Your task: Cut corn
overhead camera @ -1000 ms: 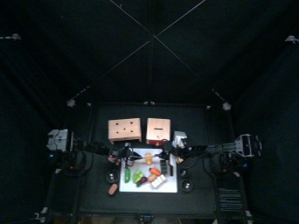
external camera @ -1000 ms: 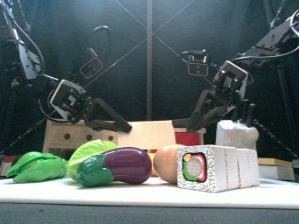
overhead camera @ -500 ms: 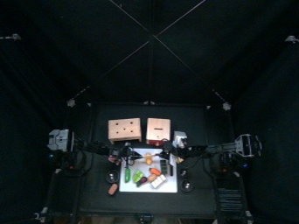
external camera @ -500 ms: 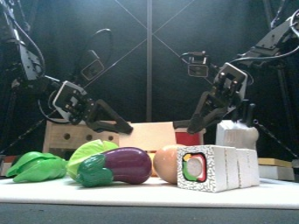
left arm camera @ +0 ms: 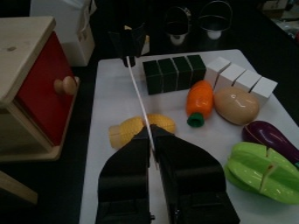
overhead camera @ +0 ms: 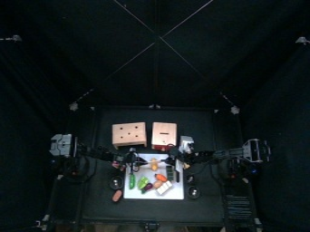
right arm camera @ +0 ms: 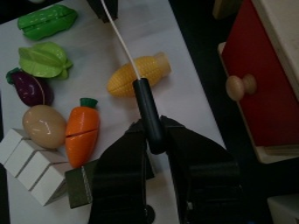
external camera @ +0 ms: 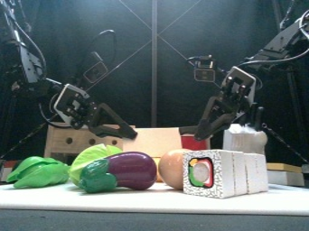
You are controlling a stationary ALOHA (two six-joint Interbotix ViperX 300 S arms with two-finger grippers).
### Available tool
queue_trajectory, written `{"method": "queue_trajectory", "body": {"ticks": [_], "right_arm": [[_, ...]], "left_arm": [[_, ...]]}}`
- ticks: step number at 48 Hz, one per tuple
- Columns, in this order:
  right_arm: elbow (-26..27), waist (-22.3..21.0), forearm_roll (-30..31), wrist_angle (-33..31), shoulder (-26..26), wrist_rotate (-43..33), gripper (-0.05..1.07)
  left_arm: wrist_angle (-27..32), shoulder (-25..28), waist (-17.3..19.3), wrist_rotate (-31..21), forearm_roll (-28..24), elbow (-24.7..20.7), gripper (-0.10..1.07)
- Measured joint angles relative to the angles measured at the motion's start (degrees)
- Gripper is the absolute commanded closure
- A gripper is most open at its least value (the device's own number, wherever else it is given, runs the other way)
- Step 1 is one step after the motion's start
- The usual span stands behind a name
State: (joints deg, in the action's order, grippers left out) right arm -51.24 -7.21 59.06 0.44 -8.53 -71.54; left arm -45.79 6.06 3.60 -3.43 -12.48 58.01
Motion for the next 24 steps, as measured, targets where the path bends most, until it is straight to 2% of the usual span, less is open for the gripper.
{"method": "queue_trajectory", "body": {"ticks": [16,24], "right_arm": [[0.1,0.2,0.0,0.1,1.1,0.0,0.68],[0.0,0.2,0.0,0.0,1.8,0.0,0.68]], "left_arm": [[0.1,0.9,-0.1,0.0,0.0,-0.1,0.55],[1.9,1.8,-0.1,0.2,0.7,-0.6,0.55]]}}
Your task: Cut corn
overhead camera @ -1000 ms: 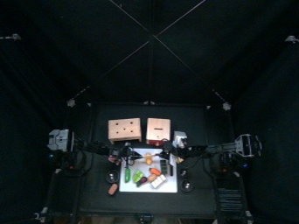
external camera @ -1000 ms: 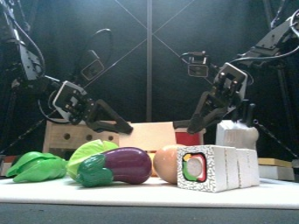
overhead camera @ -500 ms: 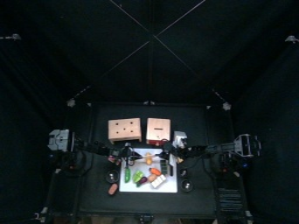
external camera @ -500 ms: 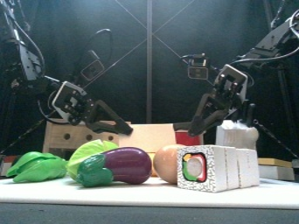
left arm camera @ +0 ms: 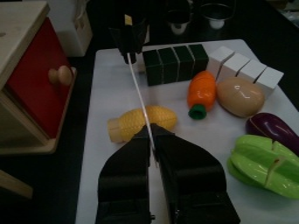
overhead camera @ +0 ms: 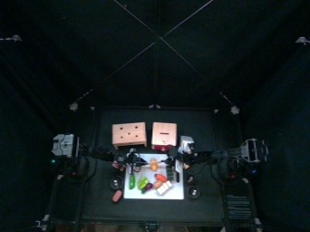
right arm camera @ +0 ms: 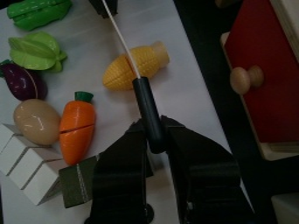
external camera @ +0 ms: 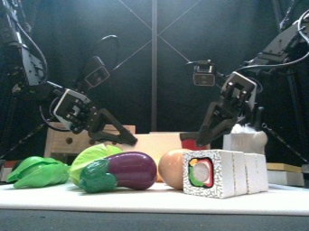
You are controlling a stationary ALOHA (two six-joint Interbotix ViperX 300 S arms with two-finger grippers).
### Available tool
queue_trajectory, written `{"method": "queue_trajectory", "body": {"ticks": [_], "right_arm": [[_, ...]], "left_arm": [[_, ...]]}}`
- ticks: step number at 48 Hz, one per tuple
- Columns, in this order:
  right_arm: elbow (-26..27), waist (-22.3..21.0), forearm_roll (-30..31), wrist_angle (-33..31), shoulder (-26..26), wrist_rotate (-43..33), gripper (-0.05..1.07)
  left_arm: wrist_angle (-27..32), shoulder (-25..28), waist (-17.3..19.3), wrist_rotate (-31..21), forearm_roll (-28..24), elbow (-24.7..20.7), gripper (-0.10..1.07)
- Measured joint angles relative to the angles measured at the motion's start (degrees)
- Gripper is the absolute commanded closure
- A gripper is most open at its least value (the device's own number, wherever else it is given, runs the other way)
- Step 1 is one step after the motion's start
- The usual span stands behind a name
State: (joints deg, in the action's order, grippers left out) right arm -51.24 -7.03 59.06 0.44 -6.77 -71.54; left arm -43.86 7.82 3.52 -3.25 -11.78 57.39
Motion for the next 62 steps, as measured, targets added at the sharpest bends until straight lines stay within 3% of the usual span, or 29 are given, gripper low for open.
{"method": "queue_trajectory", "body": {"ticks": [62], "right_arm": [[1.5,1.3,-2.1,-1.2,4.5,0.0,0.68]], "left_arm": [[4.6,3.1,0.7,0.2,1.8,-1.4,0.56]]}}
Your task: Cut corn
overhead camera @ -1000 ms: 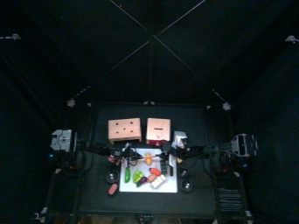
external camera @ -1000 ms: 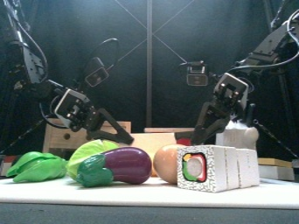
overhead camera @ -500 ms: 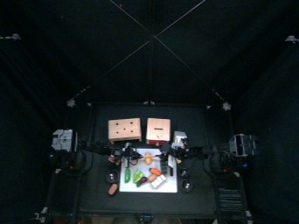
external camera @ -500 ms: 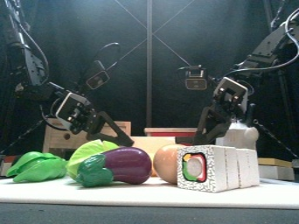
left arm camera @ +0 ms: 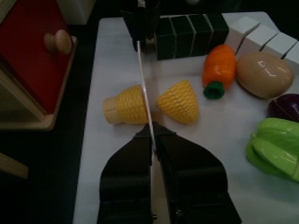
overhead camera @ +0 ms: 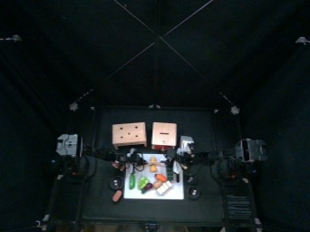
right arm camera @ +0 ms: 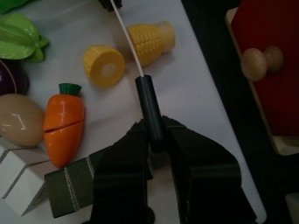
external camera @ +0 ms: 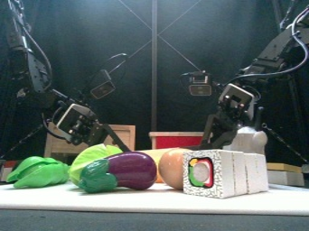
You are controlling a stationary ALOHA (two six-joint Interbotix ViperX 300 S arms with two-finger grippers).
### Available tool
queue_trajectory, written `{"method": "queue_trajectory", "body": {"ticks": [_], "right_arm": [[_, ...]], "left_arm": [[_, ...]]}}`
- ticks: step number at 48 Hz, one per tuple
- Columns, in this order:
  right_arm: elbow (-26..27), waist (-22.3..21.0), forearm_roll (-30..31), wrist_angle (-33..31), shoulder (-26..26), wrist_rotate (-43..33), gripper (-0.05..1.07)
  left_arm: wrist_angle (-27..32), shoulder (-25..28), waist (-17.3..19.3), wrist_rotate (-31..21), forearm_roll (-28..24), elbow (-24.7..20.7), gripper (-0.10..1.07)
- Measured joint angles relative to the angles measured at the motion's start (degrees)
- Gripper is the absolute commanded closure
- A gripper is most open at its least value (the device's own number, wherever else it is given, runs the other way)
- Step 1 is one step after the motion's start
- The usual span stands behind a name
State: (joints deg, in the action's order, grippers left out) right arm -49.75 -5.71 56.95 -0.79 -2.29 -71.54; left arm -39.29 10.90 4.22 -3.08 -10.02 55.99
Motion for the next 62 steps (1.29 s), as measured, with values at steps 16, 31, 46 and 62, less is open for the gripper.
{"method": "queue_trajectory", "body": {"ticks": [16,31,46,62], "right_arm": [[0.0,0.2,0.0,0.0,0.4,0.0,0.68],[0.1,1.1,-0.3,-0.6,0.4,0.0,0.68],[0.4,1.1,-0.4,-1.8,0.4,0.0,0.68],[0.4,1.2,-0.2,-2.4,-1.1,0.1,0.68]], "left_arm": [[1.2,-0.1,-0.1,0.0,0.0,-0.3,0.56],[1.2,-0.1,-0.7,0.0,0.0,-0.3,0.56],[1.3,-0.4,-0.7,0.0,0.0,-0.3,0.56],[2.0,-1.7,-0.7,0.1,0.1,-0.7,0.56]]}}
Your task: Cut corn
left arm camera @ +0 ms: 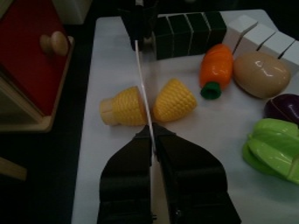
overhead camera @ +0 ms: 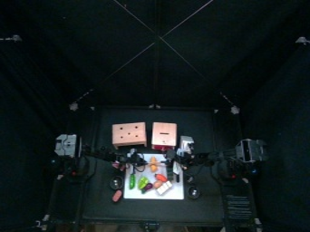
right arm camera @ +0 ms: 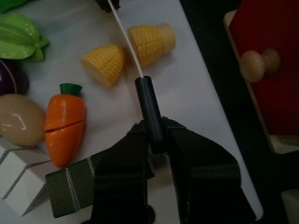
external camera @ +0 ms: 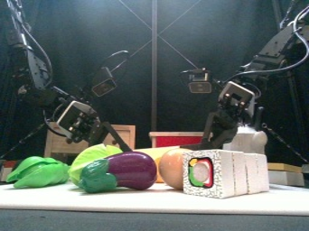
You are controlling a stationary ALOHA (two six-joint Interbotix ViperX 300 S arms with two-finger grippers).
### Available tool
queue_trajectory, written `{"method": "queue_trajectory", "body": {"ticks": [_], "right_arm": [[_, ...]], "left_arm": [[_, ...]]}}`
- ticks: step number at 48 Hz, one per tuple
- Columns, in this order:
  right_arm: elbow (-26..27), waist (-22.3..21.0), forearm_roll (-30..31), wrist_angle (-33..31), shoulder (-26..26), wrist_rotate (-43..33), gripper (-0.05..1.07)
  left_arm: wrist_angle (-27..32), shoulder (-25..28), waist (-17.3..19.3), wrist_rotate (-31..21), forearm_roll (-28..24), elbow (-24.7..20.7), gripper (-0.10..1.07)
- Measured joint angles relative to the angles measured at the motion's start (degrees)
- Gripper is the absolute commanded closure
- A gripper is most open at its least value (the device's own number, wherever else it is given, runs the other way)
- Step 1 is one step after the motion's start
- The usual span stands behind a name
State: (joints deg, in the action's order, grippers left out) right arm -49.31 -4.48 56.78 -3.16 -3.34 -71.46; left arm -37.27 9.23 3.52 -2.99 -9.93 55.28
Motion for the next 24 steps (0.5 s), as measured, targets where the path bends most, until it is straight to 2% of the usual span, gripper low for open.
{"method": "queue_trajectory", "body": {"ticks": [11,24], "right_arm": [[-0.1,0.2,0.0,-0.4,-2.1,0.0,0.68],[-0.1,0.2,-0.1,-0.4,-2.1,-0.1,0.68]], "left_arm": [[0.3,-2.5,0.0,-0.1,-0.1,0.5,0.56],[0.3,-2.5,0.0,0.0,-0.1,0.6,0.56]]}}
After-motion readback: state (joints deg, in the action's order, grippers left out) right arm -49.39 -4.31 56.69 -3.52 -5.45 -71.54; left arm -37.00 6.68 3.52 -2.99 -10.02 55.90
